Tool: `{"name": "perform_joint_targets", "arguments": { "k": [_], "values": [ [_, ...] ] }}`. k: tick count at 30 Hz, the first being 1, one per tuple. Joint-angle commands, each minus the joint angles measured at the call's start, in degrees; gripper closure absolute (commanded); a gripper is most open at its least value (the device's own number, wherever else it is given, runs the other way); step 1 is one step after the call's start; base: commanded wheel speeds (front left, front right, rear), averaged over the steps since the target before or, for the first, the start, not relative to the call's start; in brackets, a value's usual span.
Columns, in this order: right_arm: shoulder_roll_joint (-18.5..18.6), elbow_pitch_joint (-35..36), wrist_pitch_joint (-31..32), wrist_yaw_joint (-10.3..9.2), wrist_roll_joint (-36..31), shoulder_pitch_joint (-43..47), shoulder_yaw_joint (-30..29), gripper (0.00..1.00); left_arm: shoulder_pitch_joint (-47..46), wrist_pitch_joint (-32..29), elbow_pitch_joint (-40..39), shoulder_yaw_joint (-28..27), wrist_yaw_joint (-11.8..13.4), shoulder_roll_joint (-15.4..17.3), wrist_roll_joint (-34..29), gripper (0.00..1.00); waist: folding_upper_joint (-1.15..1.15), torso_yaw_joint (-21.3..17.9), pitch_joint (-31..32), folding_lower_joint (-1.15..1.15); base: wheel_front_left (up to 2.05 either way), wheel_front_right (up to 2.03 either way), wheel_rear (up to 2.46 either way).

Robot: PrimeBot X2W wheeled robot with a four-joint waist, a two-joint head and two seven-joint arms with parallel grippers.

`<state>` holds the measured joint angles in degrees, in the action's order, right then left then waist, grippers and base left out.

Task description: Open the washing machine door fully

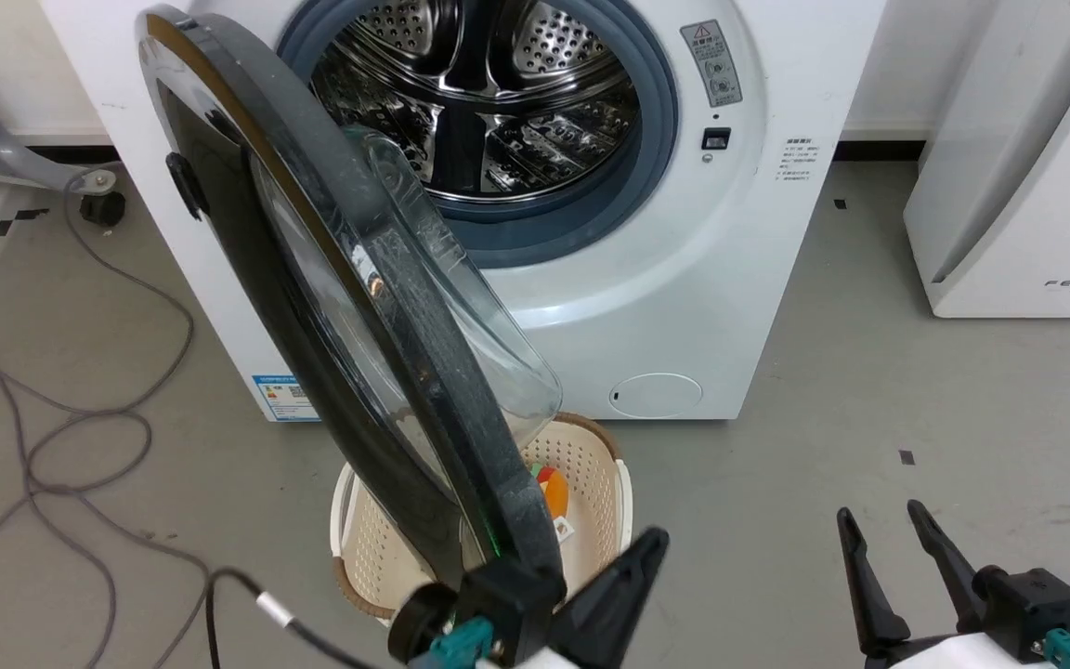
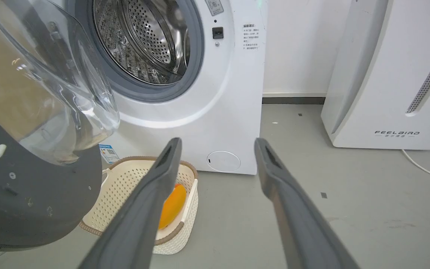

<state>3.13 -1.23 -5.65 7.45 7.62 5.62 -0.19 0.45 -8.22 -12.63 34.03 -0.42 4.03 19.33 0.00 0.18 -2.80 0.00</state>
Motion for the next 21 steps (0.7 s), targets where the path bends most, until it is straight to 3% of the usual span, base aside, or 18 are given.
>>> {"name": "perform_joint_targets", "arguments": {
  "k": [1,10,21],
  "values": [
    [-0.25,-0.09,-0.04,0.03,0.15,-0.43,0.13,0.00,-1.52,0.63,1.19,-0.29,0.53,-0.27,-0.60,1.00,0.00,-0.17,-0.06,0.00,0.00,0.00,0.00],
    [-0.25,-0.29,-0.23,0.03,0.51,-0.42,-0.08,0.00,-6.75,3.31,9.25,-1.64,4.33,-0.79,-1.70,1.00,0.00,-0.47,-0.35,0.00,0.00,0.00,0.00],
    [-0.25,-0.36,-0.43,0.03,0.74,0.26,-0.30,0.00,-1.79,2.54,7.19,-2.14,7.85,0.76,-1.54,1.00,0.00,1.08,0.90,0.00,0.00,0.00,0.00]
  ]
}}
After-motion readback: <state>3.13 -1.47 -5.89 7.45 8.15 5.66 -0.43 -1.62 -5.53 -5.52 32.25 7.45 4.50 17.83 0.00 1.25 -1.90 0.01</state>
